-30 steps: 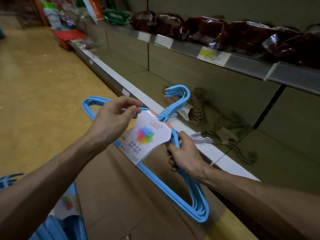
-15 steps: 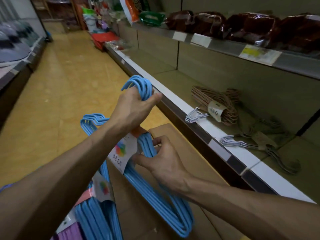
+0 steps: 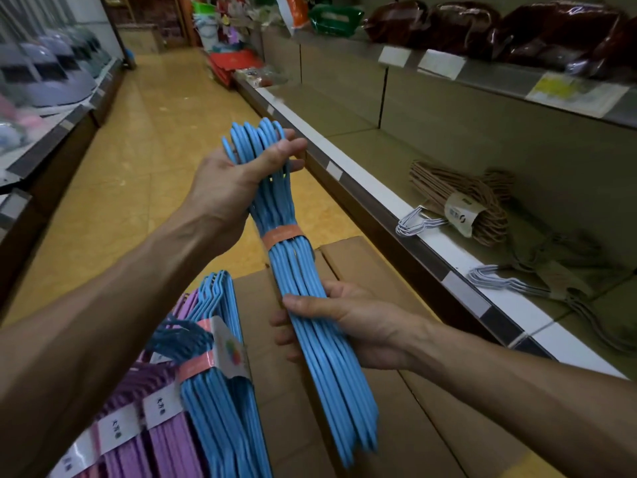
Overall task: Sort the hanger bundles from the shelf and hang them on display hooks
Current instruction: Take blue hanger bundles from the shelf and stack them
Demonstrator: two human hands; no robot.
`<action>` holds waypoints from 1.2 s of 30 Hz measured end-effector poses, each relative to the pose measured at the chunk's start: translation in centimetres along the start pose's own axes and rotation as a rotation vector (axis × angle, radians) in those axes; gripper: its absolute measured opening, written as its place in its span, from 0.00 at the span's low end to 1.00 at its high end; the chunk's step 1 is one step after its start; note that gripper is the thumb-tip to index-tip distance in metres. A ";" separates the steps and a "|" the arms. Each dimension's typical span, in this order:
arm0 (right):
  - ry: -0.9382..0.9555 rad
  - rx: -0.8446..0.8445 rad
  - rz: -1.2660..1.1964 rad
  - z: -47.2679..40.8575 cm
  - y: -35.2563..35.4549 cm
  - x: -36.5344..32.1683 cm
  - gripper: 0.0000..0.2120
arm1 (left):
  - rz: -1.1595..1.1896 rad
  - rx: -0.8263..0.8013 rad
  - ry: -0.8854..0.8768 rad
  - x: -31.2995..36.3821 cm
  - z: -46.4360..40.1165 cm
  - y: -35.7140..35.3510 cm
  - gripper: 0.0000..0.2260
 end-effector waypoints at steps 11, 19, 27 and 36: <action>-0.042 -0.084 -0.025 -1.4 -0.7 1.2 0.18 | -0.265 -0.158 0.087 -1.0 0.6 4.0 0.18; -0.033 0.027 0.002 -3.8 -2.5 6.0 0.10 | -0.963 -0.080 0.358 -2.3 1.3 10.9 0.39; 0.014 0.211 0.161 -6.6 -3.0 12.7 0.11 | -1.176 -0.284 0.225 -4.5 2.7 12.6 0.31; -0.019 0.192 0.171 -7.5 -3.8 15.1 0.13 | -1.241 -0.308 0.211 -6.7 3.0 13.3 0.30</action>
Point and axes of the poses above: each hand's wrist, its own z-axis away from the middle knuckle, its own y-axis out of the back of the hand, x = y × z, the point moved 3 cm from there along -z, towards the middle knuckle, and after that the axes turned 9 degrees about x, right-handed, at the moved point
